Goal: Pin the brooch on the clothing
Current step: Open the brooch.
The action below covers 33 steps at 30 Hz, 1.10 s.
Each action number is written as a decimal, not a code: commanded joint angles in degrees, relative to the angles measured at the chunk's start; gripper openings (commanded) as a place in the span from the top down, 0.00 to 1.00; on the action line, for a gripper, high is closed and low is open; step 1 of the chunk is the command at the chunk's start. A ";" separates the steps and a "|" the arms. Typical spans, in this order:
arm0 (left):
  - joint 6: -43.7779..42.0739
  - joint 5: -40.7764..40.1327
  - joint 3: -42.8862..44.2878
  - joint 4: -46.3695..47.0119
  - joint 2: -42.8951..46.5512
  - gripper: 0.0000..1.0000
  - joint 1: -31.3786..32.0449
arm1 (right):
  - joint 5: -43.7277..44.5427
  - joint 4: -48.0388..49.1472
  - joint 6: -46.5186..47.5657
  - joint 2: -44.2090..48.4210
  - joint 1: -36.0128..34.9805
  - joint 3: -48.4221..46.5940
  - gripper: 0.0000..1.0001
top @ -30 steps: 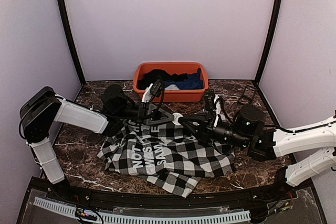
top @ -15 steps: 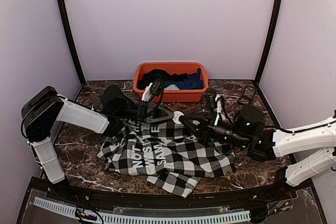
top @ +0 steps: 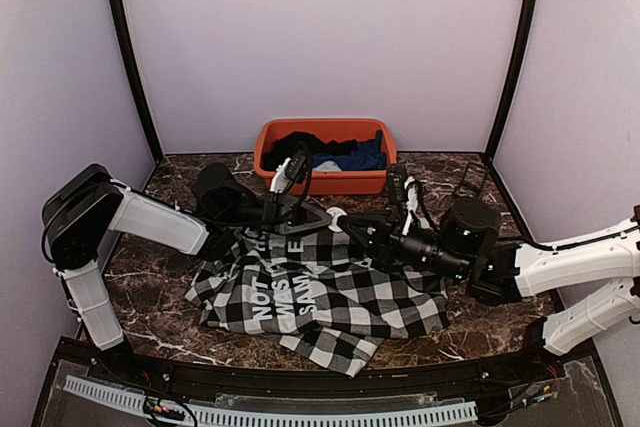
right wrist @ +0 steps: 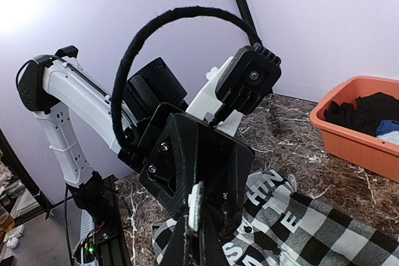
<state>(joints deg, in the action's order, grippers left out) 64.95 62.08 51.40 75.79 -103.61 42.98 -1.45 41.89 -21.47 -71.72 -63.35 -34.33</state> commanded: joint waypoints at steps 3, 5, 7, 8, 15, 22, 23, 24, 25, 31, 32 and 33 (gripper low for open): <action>-0.31 0.32 0.70 2.28 -0.37 0.68 0.24 | 1.18 -0.36 2.77 0.47 -0.13 -2.40 1.00; -0.27 0.32 0.80 2.32 -0.49 0.69 0.22 | 1.17 -1.53 3.61 0.20 -0.26 -3.04 1.00; -0.15 0.27 0.85 2.46 -0.60 0.71 0.22 | 1.19 -1.52 3.84 -0.01 -0.39 -2.99 1.00; -0.15 0.26 0.83 2.44 -0.61 0.72 0.24 | 1.17 -1.59 3.91 -0.10 -0.49 -3.04 1.00; 0.18 0.14 0.90 2.84 -0.75 0.80 0.26 | 2.67 -1.81 6.23 -0.85 -2.04 -3.32 1.00; 2.44 0.05 1.07 5.37 -1.61 0.91 0.26 | 3.78 -2.66 9.82 -1.24 -3.53 -4.31 1.00; 2.66 0.05 1.07 5.54 -1.65 0.95 0.26 | 4.43 -3.21 10.67 -1.43 -3.88 -4.65 1.00; 2.69 0.05 1.07 5.53 -1.67 0.96 0.26 | 5.52 -4.11 11.65 -1.67 -4.38 -5.22 1.00; 2.61 0.01 1.07 5.23 -1.68 0.97 0.26 | 6.44 -4.86 12.66 -1.89 -4.86 -5.71 1.00; 1.35 -0.24 1.07 2.79 -1.61 0.97 0.17 | 10.79 -7.03 16.61 -4.11 -7.61 -7.71 1.00; 1.21 -0.23 1.12 2.44 -1.60 0.97 0.15 | 11.53 -7.39 17.16 -4.53 -8.03 -8.18 1.00; 0.88 -0.26 1.10 1.91 -1.59 0.97 0.21 | 12.32 -7.88 17.66 -4.90 -8.38 -8.62 1.00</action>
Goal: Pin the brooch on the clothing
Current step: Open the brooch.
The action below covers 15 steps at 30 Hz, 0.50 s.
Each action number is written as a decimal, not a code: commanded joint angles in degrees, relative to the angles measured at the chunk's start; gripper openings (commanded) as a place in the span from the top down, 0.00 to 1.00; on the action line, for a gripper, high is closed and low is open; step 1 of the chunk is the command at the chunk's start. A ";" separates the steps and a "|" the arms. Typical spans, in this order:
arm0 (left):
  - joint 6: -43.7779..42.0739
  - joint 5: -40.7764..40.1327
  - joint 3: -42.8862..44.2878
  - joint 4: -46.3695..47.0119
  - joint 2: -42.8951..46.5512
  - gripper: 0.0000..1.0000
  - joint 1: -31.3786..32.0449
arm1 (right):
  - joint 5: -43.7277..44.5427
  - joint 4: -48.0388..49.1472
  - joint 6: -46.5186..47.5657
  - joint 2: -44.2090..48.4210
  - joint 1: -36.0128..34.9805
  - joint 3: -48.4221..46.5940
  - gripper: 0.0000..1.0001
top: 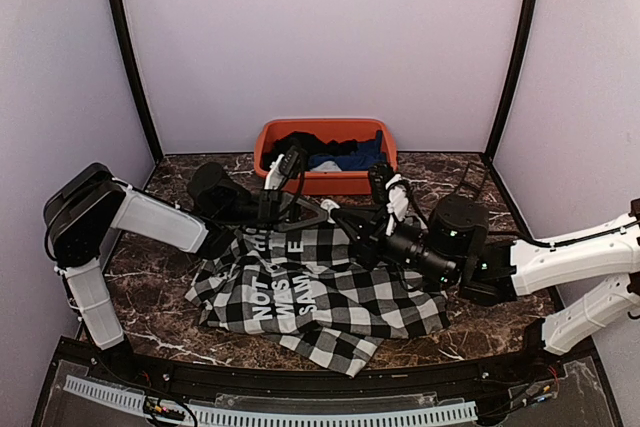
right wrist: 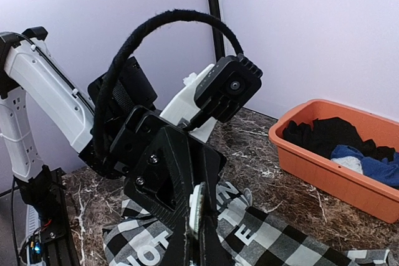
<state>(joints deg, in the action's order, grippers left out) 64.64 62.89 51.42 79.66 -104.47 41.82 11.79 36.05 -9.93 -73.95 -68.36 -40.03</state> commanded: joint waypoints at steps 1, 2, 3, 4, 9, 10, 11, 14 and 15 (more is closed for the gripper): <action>1.10 -1.09 1.04 -2.14 -0.74 0.91 1.41 | -0.23 -2.63 6.60 -3.13 -3.58 -3.22 1.00; 1.19 -1.06 1.04 -2.16 -0.81 0.85 1.41 | 0.42 -2.99 6.86 -3.42 -3.78 -3.49 1.00; 1.63 -0.99 1.05 -1.35 -0.82 0.76 1.42 | 0.94 -3.05 6.76 -3.53 -3.88 -3.39 1.00; 1.98 -0.88 0.99 -0.69 -0.87 0.74 1.42 | 1.23 -2.73 6.66 -3.45 -3.82 -3.08 1.00; 4.57 -0.36 0.86 3.78 -0.92 0.62 1.14 | 2.93 -1.08 5.71 -1.88 -3.77 -1.37 1.00; 4.95 -0.37 0.76 4.29 -0.87 0.61 0.82 | 3.07 -1.08 5.52 -1.43 -3.68 -1.10 1.00; 5.51 -0.50 0.69 5.18 -0.81 0.60 0.68 | 3.21 -1.12 5.24 -0.87 -3.60 -0.79 1.00; 5.76 -0.72 0.45 5.66 -0.35 0.56 -0.12 | 2.86 -0.93 4.00 0.96 -3.19 0.23 1.00; 5.76 -0.86 0.45 5.68 -0.33 0.55 -0.23 | 2.48 -0.78 3.31 1.46 -2.98 0.63 1.00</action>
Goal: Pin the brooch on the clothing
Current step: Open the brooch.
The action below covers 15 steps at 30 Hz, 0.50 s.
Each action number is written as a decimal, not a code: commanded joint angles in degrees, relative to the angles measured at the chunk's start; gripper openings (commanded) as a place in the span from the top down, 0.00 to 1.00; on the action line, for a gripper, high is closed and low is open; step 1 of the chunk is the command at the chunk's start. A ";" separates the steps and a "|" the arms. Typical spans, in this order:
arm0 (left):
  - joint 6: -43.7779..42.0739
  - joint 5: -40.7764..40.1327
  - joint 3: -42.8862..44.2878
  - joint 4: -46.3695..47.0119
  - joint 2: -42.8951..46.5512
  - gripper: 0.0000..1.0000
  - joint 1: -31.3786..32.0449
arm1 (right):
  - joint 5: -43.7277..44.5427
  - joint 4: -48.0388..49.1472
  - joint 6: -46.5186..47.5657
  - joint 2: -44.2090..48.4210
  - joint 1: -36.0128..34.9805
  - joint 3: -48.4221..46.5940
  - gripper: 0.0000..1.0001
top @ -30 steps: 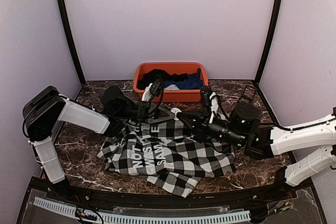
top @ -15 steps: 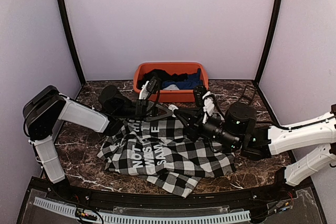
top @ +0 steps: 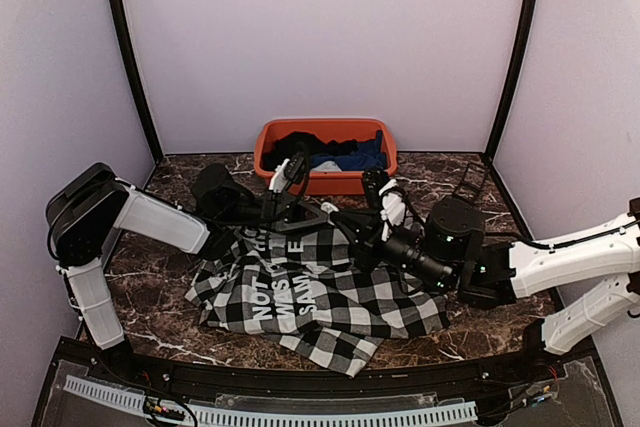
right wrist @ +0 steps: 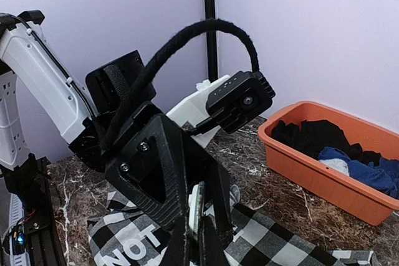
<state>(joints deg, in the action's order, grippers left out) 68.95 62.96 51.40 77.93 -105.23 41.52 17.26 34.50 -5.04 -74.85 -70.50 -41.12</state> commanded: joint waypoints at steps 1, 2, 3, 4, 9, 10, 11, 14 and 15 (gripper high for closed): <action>1.50 -0.91 0.46 7.45 0.46 0.54 -0.01 | -3.35 1.00 -2.27 2.89 -0.39 2.13 1.00; 1.64 -0.98 0.46 7.66 0.46 0.54 -0.02 | -3.71 1.08 -2.94 3.53 -0.08 2.51 1.00; 1.81 -1.03 0.42 7.89 0.42 0.53 -0.03 | -3.92 1.21 -3.44 3.89 0.12 2.80 1.00; 2.03 -1.00 0.39 8.28 0.40 0.53 -0.03 | -4.10 1.23 -3.58 4.18 0.30 3.00 1.00; 2.44 -1.00 0.46 8.59 -0.16 0.52 -0.04 | -4.88 1.44 -4.37 4.38 0.76 3.16 1.00; 2.49 -1.00 0.46 8.63 -0.22 0.52 -0.04 | -4.90 1.57 -4.59 4.36 0.80 3.16 1.00; 2.50 -1.00 0.50 8.66 -0.23 0.52 -0.03 | -4.90 1.58 -4.76 4.36 0.80 3.16 1.00; 2.27 -1.11 0.40 8.54 -0.04 0.52 -0.29 | -1.40 -0.32 -5.77 4.83 1.05 2.81 1.00; 2.12 -1.14 0.30 7.96 0.08 0.52 -0.71 | 0.10 -1.76 -6.21 5.11 1.15 2.54 1.00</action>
<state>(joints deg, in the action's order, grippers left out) 71.00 62.26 51.40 77.45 -105.32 41.63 14.22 34.11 -9.10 -71.40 -69.71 -38.54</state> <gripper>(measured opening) 0.480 0.021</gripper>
